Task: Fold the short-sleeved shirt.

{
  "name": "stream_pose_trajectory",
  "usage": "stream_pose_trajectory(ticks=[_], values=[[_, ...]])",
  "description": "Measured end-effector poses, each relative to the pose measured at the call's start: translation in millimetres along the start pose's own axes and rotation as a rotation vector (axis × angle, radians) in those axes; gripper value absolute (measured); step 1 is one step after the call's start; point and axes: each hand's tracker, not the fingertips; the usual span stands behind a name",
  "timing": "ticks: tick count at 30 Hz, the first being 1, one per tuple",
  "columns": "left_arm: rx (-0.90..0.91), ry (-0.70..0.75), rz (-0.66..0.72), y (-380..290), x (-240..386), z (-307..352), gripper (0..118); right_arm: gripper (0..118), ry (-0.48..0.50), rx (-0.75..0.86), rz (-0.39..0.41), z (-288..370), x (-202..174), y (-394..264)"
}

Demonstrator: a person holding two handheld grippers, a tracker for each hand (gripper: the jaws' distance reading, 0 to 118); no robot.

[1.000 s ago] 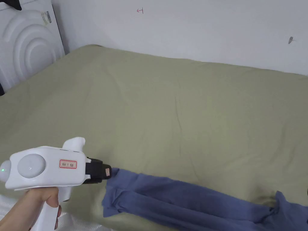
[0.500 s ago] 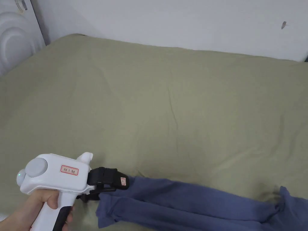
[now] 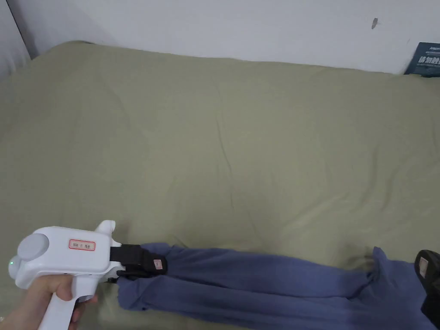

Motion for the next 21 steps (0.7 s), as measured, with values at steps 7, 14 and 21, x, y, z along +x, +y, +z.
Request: stream_pose_trajectory(ticks=[7,14,21], values=[[0.099,0.099,-0.016,13,8,57,5,3,0.03,0.001,-0.003,-2,0,0],[0.165,0.241,-0.003,20,22,122,5,3,0.071,0.015,-0.025,-10,2,1],[0.137,0.329,-0.117,13,94,94,5,3,0.096,0.011,-0.053,-7,7,-6]])
